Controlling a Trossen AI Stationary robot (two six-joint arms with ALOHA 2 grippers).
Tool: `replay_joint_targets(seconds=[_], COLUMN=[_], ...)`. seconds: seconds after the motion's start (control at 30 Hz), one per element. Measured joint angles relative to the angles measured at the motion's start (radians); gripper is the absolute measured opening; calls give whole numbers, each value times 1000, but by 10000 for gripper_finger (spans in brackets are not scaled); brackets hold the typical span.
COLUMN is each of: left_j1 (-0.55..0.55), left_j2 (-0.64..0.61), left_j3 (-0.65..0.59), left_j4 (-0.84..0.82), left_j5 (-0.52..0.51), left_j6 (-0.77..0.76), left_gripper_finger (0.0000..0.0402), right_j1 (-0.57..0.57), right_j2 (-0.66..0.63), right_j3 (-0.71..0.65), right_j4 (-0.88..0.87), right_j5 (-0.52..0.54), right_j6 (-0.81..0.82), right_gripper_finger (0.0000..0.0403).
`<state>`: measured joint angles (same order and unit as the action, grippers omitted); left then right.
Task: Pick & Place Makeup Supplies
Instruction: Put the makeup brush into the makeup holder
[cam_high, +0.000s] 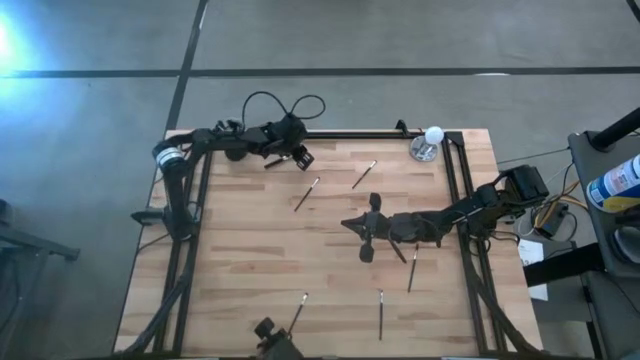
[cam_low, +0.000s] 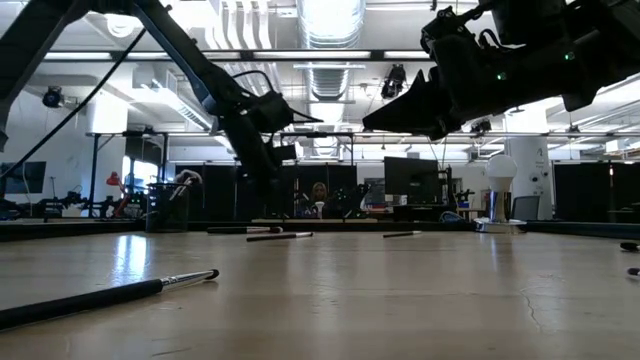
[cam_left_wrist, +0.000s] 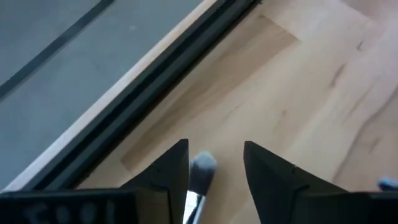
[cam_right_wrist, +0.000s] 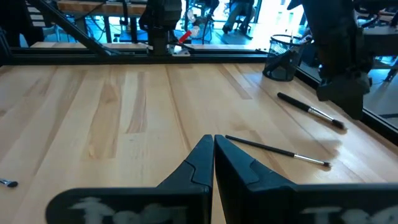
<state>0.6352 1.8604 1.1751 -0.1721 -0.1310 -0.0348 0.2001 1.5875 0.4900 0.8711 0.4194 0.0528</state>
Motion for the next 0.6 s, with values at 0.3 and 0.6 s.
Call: replay_joint_targets(seconds=[0.3,0.6], left_j1=[28,28], left_j2=[14,60], left_j3=[-17,-18], left_j4=[-15,-11], left_j5=[-27,-16], left_j6=[7,3], left_gripper_finger=[147,147], right_j1=[0,0], right_j2=[0,0], right_j3=[0,0], right_j4=[0,1], right_j5=[0,0], right_j6=[0,4], right_gripper_finger=[8,8])
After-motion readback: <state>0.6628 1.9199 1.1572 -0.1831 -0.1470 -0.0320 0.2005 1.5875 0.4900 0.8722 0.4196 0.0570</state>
